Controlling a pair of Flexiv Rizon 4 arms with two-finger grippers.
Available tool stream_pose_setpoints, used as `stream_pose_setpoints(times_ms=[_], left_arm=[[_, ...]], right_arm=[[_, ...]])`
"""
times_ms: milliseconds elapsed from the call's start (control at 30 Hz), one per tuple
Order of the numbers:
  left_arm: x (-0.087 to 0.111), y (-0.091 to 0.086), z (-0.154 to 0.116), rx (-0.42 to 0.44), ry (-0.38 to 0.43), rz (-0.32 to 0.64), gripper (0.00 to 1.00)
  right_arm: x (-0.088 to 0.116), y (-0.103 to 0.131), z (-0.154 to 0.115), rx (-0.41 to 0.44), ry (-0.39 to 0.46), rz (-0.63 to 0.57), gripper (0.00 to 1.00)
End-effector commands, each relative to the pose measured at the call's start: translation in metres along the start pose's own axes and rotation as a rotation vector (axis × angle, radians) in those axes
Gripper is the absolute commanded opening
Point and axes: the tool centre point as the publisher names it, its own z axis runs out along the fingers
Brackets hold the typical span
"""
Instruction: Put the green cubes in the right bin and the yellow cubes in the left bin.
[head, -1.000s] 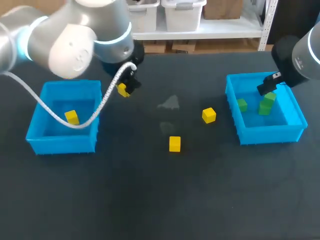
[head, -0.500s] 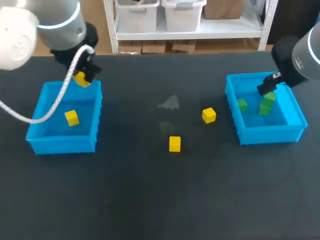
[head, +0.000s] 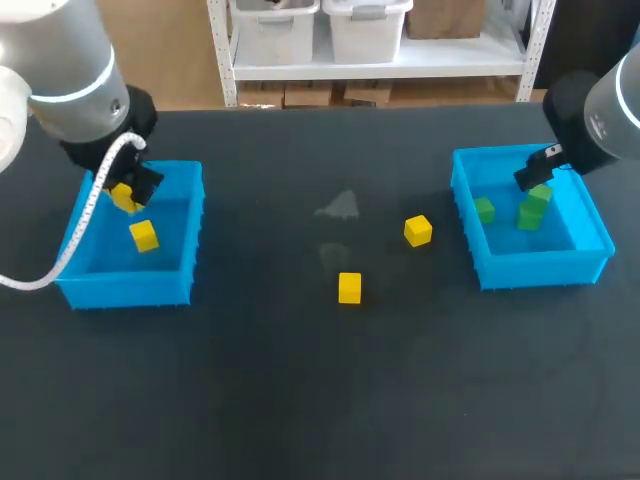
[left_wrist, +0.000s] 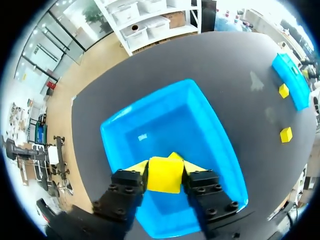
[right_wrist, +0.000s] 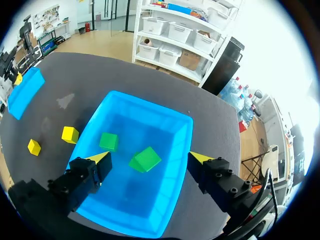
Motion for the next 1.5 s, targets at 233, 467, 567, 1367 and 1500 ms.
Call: stream_pose_setpoints(times_ms=[233, 467, 567, 1367, 1500], left_arm=[[-0.037, -0.022, -0.025, 0.089, -0.079, 0.149, 1.0], [-0.058, -0.074, -0.053, 0.162, -0.118, 0.357, 1.0], [-0.061, -0.099, -0.064, 0.193, -0.12, 0.447, 1.0], [-0.039, -0.235, -0.055, 0.29, -0.039, 0.803, 1.0], [-0.037, -0.253, -0.041, 0.295, -0.018, 0.821, 1.0]], right_arm=[[0.001, 0.0, 0.0, 0.002, -0.004, 0.001, 1.0], [0.001, 0.0, 0.0, 0.002, -0.004, 0.001, 1.0], [0.001, 0.0, 0.0, 0.002, -0.004, 0.001, 1.0], [0.001, 0.0, 0.0, 0.002, -0.004, 0.001, 1.0], [0.001, 0.0, 0.0, 0.002, -0.004, 0.001, 1.0]])
